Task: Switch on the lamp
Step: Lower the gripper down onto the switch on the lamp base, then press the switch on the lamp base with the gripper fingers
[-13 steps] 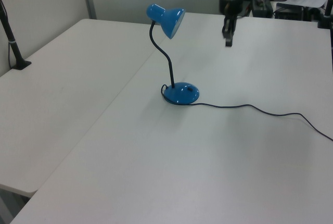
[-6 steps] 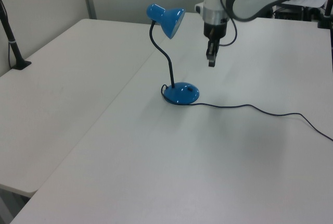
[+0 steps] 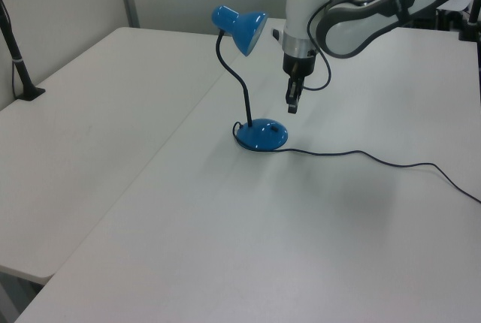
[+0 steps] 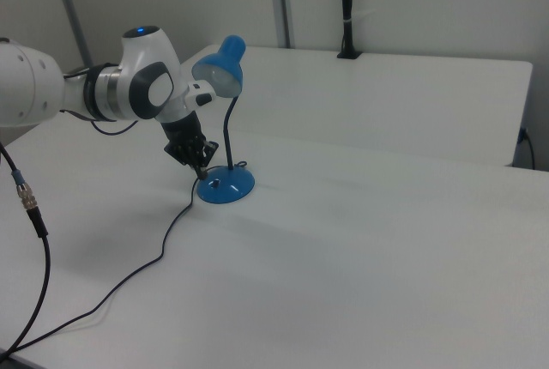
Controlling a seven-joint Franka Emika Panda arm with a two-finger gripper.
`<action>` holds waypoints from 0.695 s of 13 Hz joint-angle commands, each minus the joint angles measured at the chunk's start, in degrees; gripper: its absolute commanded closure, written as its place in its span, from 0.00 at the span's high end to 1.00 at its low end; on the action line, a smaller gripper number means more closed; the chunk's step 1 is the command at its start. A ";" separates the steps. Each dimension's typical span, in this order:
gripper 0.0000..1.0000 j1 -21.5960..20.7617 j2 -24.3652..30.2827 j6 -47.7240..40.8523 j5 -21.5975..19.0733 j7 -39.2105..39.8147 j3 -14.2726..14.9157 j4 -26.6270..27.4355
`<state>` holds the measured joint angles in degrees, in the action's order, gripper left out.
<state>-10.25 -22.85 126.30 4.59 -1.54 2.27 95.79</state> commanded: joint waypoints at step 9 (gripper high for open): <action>0.00 -0.65 -5.09 9.14 1.39 -0.04 0.54 -1.48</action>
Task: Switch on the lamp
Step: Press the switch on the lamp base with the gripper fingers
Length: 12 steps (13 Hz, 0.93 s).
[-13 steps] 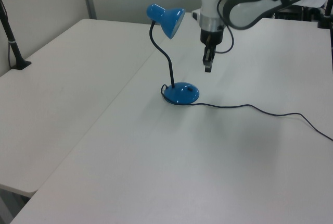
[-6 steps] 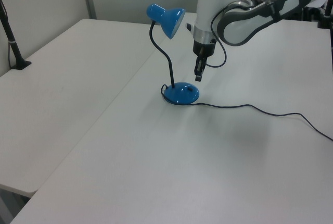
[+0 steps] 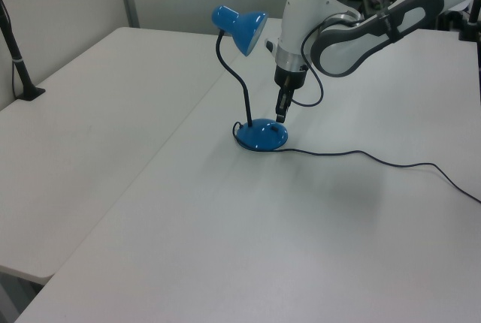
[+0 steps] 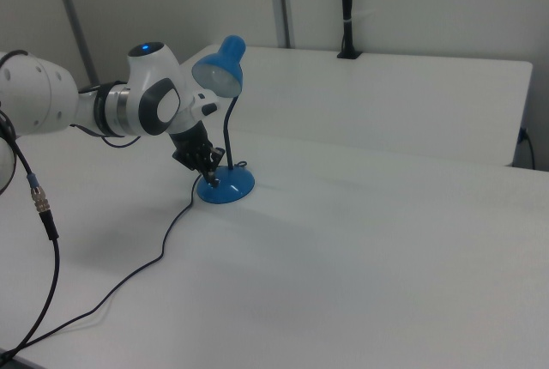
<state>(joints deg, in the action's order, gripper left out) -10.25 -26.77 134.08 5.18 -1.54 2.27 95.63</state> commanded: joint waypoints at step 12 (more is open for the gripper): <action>0.00 -0.65 -1.10 3.82 0.71 0.30 0.63 -0.97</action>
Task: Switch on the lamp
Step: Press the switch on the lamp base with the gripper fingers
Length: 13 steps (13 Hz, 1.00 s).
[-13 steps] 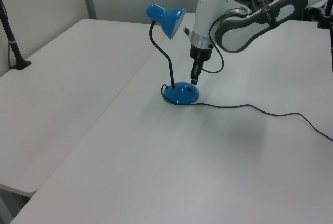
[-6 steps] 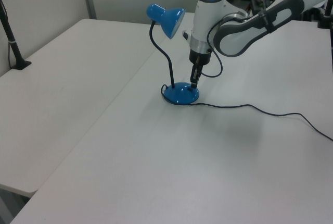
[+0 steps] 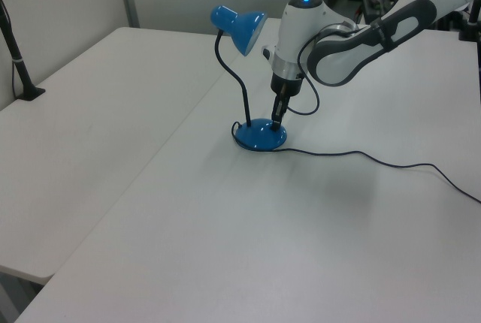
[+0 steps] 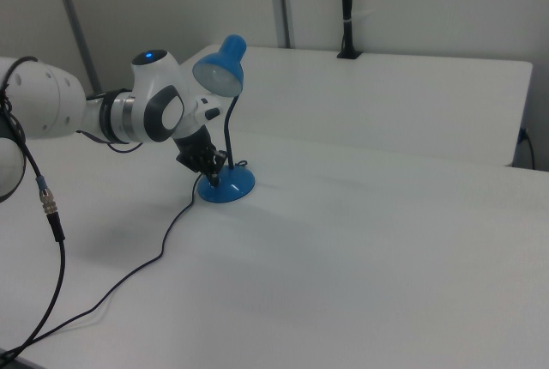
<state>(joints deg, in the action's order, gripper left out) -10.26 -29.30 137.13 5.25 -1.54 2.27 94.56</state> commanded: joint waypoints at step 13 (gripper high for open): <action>0.00 -0.72 -0.93 1.83 1.34 -0.05 0.63 -0.34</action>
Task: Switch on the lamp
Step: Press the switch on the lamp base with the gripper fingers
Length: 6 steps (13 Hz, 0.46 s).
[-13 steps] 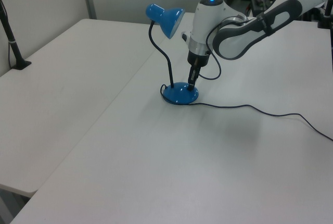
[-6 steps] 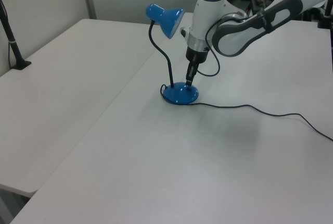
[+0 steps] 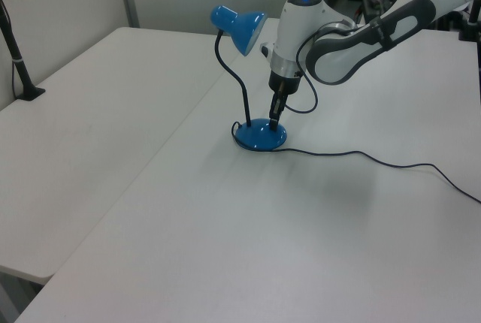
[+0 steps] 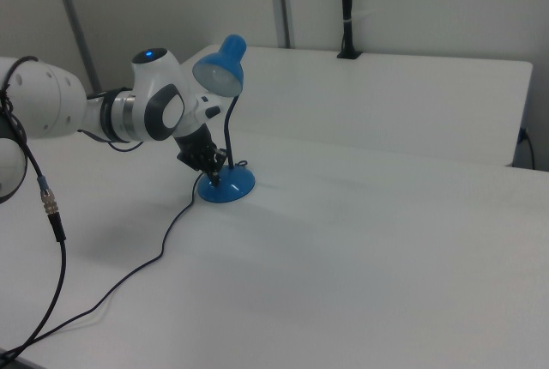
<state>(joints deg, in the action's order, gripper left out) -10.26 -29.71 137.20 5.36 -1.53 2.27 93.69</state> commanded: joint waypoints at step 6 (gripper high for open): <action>0.00 -0.72 -2.54 1.94 1.32 -0.05 0.63 0.35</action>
<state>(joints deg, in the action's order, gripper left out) -10.29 -30.11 137.64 5.84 -1.53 2.27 93.65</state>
